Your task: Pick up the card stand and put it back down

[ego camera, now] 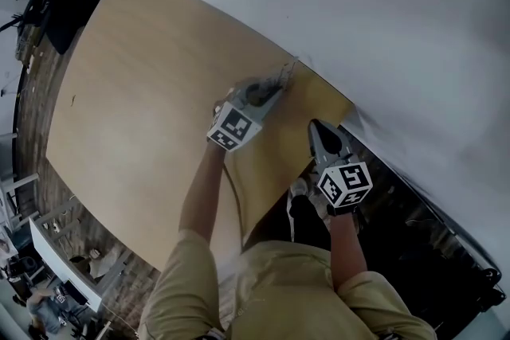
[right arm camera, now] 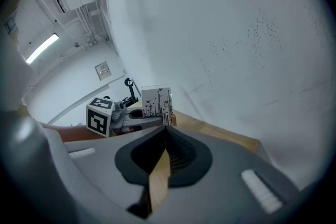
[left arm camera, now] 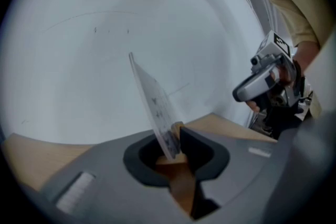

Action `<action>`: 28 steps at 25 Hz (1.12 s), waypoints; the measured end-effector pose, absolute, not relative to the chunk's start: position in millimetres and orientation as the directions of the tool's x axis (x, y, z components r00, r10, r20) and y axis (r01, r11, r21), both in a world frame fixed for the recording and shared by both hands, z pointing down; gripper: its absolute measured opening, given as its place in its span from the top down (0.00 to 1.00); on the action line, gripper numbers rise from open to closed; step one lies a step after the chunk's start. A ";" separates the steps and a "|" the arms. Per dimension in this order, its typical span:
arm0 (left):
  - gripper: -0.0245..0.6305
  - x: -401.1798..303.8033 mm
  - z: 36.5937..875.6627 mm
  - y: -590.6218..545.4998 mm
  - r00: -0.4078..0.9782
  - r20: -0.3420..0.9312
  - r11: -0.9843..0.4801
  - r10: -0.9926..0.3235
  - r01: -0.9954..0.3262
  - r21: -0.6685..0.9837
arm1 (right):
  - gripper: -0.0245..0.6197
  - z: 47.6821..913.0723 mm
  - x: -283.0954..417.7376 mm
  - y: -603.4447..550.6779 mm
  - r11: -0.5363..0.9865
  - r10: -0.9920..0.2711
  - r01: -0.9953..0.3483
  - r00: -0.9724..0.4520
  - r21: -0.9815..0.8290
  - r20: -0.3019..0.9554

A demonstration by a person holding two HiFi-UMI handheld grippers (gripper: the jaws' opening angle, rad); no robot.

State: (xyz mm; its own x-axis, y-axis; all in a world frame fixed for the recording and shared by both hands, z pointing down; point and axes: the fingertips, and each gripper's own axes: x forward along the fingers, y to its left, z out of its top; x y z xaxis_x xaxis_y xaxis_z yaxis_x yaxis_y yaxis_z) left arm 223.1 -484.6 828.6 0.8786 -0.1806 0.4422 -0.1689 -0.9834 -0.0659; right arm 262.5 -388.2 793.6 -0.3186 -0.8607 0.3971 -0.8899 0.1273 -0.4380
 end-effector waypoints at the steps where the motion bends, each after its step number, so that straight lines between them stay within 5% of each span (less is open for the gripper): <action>1: 0.86 222.1 834.1 -483.6 0.879 0.446 -0.985 -0.170 -0.154 -0.073 | 0.95 797.8 260.8 -386.2 0.126 -0.859 -0.890 -0.319 -0.438 0.400; 7: 0.85 210.5 865.4 -472.9 0.816 0.553 -0.985 -0.169 -0.124 -0.117 | 0.95 802.1 257.9 -364.3 0.118 -0.854 -0.896 -0.311 -0.428 0.416; 10: 0.67 206.0 862.1 -474.4 0.804 0.553 -0.975 -0.220 -0.202 -0.094 | 0.95 797.0 260.3 -357.7 0.124 -0.854 -0.894 -0.317 -0.431 0.412; 14: 0.56 187.3 841.4 -472.6 0.769 0.548 -0.939 -0.329 -0.326 -0.107 | 0.95 783.3 259.9 -344.4 0.130 -0.857 -0.888 -0.324 -0.440 0.400; 28: 0.60 95.4 707.7 -358.8 0.611 0.455 -0.710 -0.648 -0.700 -0.073 | 0.95 671.7 228.5 -261.3 0.296 -0.855 -0.848 -0.440 -0.440 0.274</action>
State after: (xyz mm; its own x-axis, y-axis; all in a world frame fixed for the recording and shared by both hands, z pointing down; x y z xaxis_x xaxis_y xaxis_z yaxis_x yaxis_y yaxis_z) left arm 95.4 -358.8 707.7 0.6106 -0.6484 0.4547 -0.7001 -0.7103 -0.0727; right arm 228.5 -261.3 671.7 -0.4402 -0.8552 0.2735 -0.8479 0.2958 -0.4399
